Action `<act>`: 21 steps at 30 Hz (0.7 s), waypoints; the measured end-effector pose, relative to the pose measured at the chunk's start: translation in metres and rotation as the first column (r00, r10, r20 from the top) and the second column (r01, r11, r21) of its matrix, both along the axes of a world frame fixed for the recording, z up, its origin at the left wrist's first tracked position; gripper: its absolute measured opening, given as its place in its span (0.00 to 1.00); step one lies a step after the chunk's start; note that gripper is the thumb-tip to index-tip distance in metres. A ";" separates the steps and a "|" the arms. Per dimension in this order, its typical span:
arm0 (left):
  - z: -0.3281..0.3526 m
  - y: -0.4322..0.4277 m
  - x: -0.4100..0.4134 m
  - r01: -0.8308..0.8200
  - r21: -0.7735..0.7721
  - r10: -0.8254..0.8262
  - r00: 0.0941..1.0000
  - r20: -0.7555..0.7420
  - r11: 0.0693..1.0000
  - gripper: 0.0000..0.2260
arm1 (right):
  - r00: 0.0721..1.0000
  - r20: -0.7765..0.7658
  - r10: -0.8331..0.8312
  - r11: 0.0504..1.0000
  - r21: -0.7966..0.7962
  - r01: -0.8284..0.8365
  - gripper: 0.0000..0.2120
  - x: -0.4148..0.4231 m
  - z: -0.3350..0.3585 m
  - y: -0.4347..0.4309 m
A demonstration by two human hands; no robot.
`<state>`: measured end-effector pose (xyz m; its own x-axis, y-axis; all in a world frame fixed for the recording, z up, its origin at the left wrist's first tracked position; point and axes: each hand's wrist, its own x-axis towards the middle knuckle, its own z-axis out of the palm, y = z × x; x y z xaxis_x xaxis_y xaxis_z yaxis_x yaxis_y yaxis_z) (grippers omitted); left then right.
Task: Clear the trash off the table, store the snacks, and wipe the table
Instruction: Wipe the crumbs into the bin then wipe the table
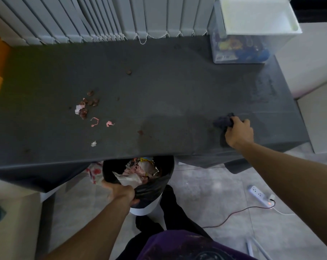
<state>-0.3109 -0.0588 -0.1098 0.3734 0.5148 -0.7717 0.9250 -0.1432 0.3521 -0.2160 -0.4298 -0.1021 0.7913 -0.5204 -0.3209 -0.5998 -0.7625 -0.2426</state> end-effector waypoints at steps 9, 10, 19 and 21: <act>0.004 0.007 0.000 -0.031 0.000 0.031 1.000 0.000 1.000 0.33 | 0.935 0.282 0.217 0.965 0.082 -0.248 0.14 0.025 0.008 0.042; 0.004 0.009 0.000 -0.040 -0.004 0.040 0.999 0.001 0.999 0.33 | 0.921 0.297 0.253 0.955 0.076 -0.287 0.14 0.031 0.007 0.049; -0.002 0.048 -0.009 -0.200 0.022 0.201 0.979 -0.035 0.980 0.34 | 0.783 0.355 0.511 0.838 -0.004 -0.545 0.13 0.094 -0.007 0.124; -0.004 0.057 -0.012 -0.245 0.046 0.247 0.968 -0.036 0.968 0.32 | 0.784 0.316 0.535 0.828 -0.007 -0.561 0.14 0.109 -0.011 0.143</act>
<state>-0.3230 -0.0019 -0.1140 0.2000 0.6186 -0.7598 0.9469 0.0771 0.3120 -0.1073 -0.2866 -0.1135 0.9976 0.0474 -0.0504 0.0223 -0.9100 -0.4140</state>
